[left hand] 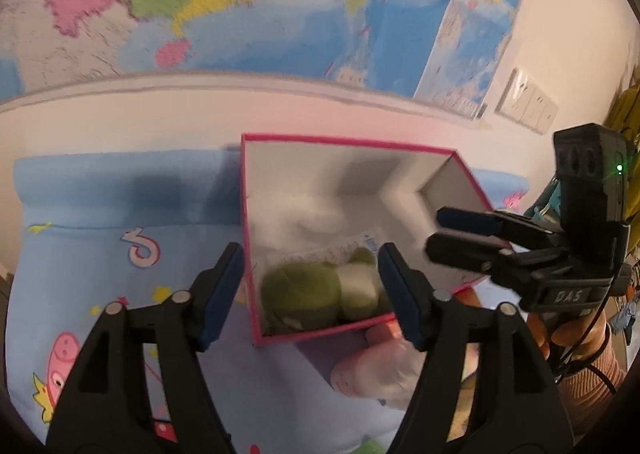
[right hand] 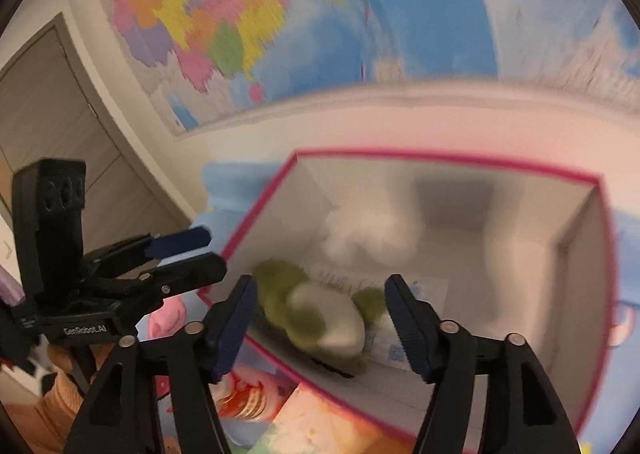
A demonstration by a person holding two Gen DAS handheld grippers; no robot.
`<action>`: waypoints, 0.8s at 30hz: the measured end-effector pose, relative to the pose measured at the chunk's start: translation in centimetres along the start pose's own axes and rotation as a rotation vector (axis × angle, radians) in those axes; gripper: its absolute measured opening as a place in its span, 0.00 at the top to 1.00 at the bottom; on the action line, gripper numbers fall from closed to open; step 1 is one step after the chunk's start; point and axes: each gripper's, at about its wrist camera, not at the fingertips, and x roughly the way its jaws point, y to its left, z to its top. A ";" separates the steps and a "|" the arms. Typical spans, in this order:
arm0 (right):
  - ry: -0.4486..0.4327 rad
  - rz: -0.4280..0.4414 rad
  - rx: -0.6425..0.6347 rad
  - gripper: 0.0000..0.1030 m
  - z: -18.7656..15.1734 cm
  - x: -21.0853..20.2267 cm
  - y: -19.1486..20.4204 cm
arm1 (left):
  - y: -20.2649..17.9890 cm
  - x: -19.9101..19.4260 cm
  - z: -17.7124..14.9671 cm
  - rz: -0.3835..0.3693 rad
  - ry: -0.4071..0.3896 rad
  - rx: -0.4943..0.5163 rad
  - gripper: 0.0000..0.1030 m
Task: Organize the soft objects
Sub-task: 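Carry the green plush toy into the pink box and release it, then grasp the black cloth with the right gripper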
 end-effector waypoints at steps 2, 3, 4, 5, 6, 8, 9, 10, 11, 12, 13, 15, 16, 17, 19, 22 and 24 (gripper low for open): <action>-0.064 -0.053 -0.034 0.22 -0.1 -2.2 1.0 | -0.2 -1.9 -0.4 0.034 -0.052 -0.002 0.17; -0.102 -0.073 -0.054 0.17 -0.2 -3.5 1.6 | -0.4 -3.1 -0.6 0.047 -0.088 -0.001 0.14; -0.139 -0.104 -0.075 0.16 -0.4 -4.9 2.3 | -0.6 -4.2 -0.7 0.052 -0.120 0.004 0.12; -0.167 -0.119 -0.091 0.14 -0.5 -5.9 2.8 | -0.7 -5.0 -0.7 0.061 -0.139 0.005 0.11; -0.189 -0.126 -0.100 0.12 -0.6 -6.6 3.2 | -0.9 -6.0 -0.8 0.079 -0.168 0.005 0.07; -0.230 -0.131 -0.104 0.03 -0.8 -8.1 4.0 | -1.3 -7.8 -1.1 0.115 -0.226 0.005 0.00; -0.238 -0.123 -0.106 0.00 -0.8 -8.6 4.2 | -1.4 -8.4 -1.2 0.127 -0.237 0.002 0.00; -0.242 -0.111 -0.110 0.00 -0.9 -9.2 4.4 | -1.7 -9.0 -1.3 0.114 -0.239 0.003 0.00; -0.239 -0.099 -0.115 0.00 -1.0 -9.5 4.7 | -1.8 -9.5 -1.4 0.093 -0.240 0.000 0.00; -0.234 -0.084 -0.119 0.00 -1.1 -9.7 4.8 | -2.0 -10.2 -1.7 0.094 -0.257 -0.006 0.00; -0.231 -0.072 -0.119 0.00 -1.4 -10.1 4.8 | -2.2 -10.8 -2.0 0.103 -0.275 0.000 0.00; -0.220 -0.048 -0.106 0.00 -2.3 -11.0 4.6 | -2.6 -11.2 -2.6 0.105 -0.266 0.021 0.00; -0.213 -0.035 -0.097 0.00 -3.0 -11.6 4.3 | -2.8 -11.3 -3.2 0.089 -0.251 0.029 0.00; -0.199 -0.029 -0.083 0.00 -3.9 -12.1 3.7 | -3.0 -11.2 -3.5 0.075 -0.239 0.038 0.00; -0.172 -0.032 -0.067 0.00 -5.5 -12.7 3.0 | -3.7 -11.2 -4.9 0.074 -0.212 0.078 0.00; -0.111 -0.060 -0.026 0.00 -8.6 -13.5 1.3 | -4.2 -10.9 -6.9 0.028 -0.175 0.083 0.00; -0.058 -0.073 0.016 0.00 -10.9 -13.8 0.0 | -4.5 -10.3 -8.4 -0.029 -0.127 0.078 0.00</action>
